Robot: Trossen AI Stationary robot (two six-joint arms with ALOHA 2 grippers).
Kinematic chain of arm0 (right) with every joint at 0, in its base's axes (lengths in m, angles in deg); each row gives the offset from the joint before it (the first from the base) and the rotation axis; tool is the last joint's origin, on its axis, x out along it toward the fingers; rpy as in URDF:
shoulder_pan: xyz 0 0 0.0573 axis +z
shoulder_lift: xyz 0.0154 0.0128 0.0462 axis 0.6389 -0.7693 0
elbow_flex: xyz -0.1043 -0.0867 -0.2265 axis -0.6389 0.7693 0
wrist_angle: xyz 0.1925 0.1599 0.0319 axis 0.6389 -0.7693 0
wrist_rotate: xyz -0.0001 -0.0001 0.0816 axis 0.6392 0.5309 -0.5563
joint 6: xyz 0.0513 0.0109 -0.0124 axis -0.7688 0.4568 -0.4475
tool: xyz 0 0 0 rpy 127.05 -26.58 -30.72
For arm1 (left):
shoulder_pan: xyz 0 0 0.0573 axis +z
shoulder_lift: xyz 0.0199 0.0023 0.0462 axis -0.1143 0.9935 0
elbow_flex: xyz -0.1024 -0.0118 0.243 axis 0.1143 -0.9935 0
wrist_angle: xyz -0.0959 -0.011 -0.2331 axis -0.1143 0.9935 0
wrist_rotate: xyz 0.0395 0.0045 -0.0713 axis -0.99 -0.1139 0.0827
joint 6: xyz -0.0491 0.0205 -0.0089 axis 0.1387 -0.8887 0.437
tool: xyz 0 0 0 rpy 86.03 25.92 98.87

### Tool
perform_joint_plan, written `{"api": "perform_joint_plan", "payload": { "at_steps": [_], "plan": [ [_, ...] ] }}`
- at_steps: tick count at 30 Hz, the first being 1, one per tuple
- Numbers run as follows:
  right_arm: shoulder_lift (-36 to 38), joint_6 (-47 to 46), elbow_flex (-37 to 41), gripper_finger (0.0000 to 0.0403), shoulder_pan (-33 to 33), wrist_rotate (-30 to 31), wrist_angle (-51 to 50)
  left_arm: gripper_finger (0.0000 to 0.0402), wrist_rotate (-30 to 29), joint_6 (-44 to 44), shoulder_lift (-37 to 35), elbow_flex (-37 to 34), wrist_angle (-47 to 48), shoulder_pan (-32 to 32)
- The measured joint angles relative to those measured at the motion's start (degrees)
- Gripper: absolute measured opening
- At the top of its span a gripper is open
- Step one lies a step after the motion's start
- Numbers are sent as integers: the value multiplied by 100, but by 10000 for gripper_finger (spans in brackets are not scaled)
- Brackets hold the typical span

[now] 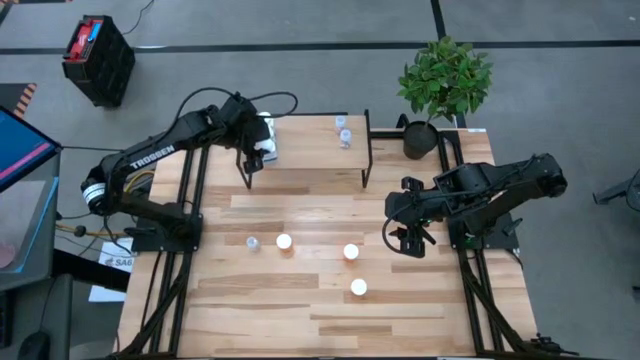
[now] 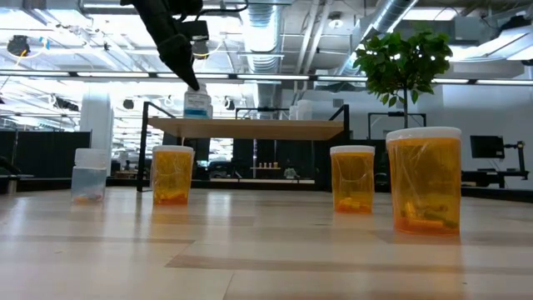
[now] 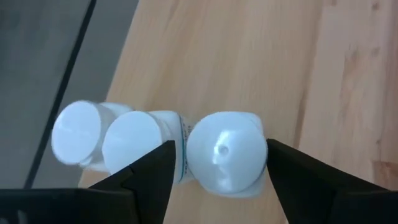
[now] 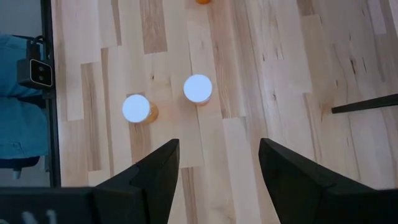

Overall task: Pick and place medicine bottles onto shelf by color
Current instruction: Put the white pill bottle on the shelf aligned with the other white pill bottles, then put the top right orange pill bottle on the shelf

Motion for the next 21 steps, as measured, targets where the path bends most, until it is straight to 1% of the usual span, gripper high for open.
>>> {"api": "perform_joint_plan", "payload": {
  "at_steps": [5, 9, 13, 16, 18, 21],
  "plan": [
    [1, -1, 0, 244, 2, 0, 2, 238, -13, -83, 0, 11, 66, 0],
    [-1, -1, 0, 244, 0, 2, -1, 238, 96, -99, -2, 121, 72, -2],
    [0, -1, 0, 244, 2, 0, -1, 238, 180, -96, -7, 412, 86, -40],
    [0, -1, 0, 244, 1, 0, 11, 238, 226, 80, -9, 741, 192, -135],
    [-2, -1, 0, 244, 0, 0, 105, 238, 421, 350, -13, 949, 398, -230],
    [-1, 0, 0, 244, 0, 0, 358, 238, 980, 754, -13, 1160, 970, -437]
  ]
}}
